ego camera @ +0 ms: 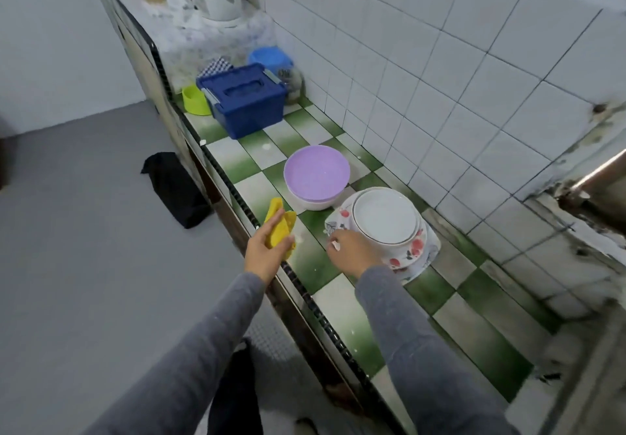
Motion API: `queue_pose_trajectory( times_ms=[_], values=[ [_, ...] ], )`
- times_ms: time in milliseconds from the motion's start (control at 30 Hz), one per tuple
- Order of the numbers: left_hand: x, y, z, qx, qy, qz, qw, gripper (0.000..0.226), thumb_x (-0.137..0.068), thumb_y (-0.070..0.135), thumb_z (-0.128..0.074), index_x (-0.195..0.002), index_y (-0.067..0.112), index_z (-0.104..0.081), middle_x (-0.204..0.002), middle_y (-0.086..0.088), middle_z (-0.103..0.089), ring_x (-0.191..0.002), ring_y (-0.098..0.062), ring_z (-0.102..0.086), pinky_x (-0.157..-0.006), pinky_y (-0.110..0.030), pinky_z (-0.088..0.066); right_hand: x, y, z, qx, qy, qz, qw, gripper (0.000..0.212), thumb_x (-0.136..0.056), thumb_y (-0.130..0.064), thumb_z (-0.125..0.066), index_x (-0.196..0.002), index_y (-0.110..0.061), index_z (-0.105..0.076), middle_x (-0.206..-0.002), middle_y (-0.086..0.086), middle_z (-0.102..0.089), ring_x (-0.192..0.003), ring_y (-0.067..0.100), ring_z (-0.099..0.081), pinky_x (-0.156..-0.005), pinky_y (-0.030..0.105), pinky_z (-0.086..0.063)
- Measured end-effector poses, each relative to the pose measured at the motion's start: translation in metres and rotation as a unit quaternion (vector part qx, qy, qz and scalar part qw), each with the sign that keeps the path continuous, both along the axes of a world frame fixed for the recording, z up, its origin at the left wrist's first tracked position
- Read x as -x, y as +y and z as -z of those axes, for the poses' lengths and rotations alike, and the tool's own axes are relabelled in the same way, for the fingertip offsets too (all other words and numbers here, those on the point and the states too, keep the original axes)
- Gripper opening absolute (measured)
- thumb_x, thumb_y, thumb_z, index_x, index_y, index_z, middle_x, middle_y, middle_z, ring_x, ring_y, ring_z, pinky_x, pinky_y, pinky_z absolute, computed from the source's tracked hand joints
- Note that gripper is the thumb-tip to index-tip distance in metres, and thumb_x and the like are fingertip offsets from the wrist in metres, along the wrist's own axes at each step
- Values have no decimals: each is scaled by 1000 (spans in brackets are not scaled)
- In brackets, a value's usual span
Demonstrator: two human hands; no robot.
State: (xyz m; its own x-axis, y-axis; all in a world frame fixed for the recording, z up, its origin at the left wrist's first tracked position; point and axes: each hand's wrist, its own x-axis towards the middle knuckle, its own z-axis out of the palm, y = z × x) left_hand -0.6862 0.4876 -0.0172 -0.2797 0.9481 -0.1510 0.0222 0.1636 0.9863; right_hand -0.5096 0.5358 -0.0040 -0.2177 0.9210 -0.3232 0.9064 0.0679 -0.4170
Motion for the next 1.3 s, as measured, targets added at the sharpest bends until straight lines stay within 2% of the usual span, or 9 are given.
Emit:
queue_pose_trajectory(
  times_ms=[167, 267, 333, 500, 633, 800, 900, 1033, 1300],
  values=[
    [42, 64, 7, 23, 7, 60, 998, 58, -92, 2, -66, -134, 39, -49, -141, 3, -54, -107, -5, -60, -82, -8, -50, 31, 47, 16, 16, 43, 96, 994, 27, -98, -19, -50, -116, -8, -67, -117, 16, -67, -126, 31, -51, -98, 36, -46],
    [65, 96, 3, 33, 21, 99, 994, 58, -93, 4, -66, -134, 40, -47, -143, 4, -49, -121, -12, -52, -89, -8, -45, 47, 68, 18, 12, 56, 152, 987, 23, -97, -15, -48, -109, -5, -65, -114, 20, -63, -109, 32, -55, -96, 37, -43],
    [78, 116, 1, 41, 37, 134, 989, 58, -93, 7, -66, -133, 44, -46, -141, 6, -47, -125, -14, -49, -99, -20, -44, 55, 79, 19, -6, 56, 179, 982, 24, -96, -13, -49, -112, -2, -63, -118, 22, -61, -108, 33, -54, -97, 37, -40],
    [101, 156, -1, 59, 39, 199, 977, 58, -93, 11, -67, -122, 59, -50, -146, 3, -49, -130, -23, -50, -109, -42, -45, 73, 98, 23, -16, 81, 265, 961, 43, -99, -17, -52, -141, -5, -48, -141, 18, -47, -129, 33, -44, -107, 38, -35],
    [107, 180, -2, 69, 43, 219, 972, 55, -95, 16, -65, -134, 48, -46, -142, 6, -42, -128, -24, -47, -106, -40, -46, 78, 110, 27, -14, 112, 314, 943, 46, -101, -18, -50, -146, -8, -42, -145, 18, -44, -131, 33, -44, -108, 38, -35],
    [112, 207, 1, 86, 34, 221, 971, 53, -96, 15, -63, -137, 44, -45, -136, 4, -42, -112, -20, -51, -80, -21, -47, 80, 127, 37, -1, 165, 372, 913, 48, -105, -23, -45, -152, -18, -37, -141, 14, -52, -125, 29, -52, -110, 41, -40],
    [113, 223, 5, 93, 34, 216, 971, 54, -96, 15, -64, -135, 48, -46, -134, 1, -46, -103, -17, -56, -82, -26, -49, 80, 135, 42, -22, 195, 406, 893, 46, -106, -25, -44, -152, -21, -40, -144, 11, -52, -128, 29, -52, -110, 41, -43],
    [111, 237, 7, 93, 26, 210, 973, 53, -96, 16, -63, -133, 49, -46, -139, 3, -44, -115, -24, -53, -85, -30, -49, 79, 144, 48, -37, 212, 431, 876, 44, -107, -25, -44, -151, -21, -43, -149, 9, -50, -133, 28, -48, -111, 40, -40],
    [103, 258, 11, 100, 17, 192, 976, 52, -97, 17, -62, -142, 37, -47, -138, 5, -43, -115, -22, -51, -91, -34, -48, 77, 155, 54, -37, 236, 480, 844, 44, -107, -19, -45, -150, -22, -45, -152, 8, -47, -137, 29, -46, -113, 43, -38]
  ],
)
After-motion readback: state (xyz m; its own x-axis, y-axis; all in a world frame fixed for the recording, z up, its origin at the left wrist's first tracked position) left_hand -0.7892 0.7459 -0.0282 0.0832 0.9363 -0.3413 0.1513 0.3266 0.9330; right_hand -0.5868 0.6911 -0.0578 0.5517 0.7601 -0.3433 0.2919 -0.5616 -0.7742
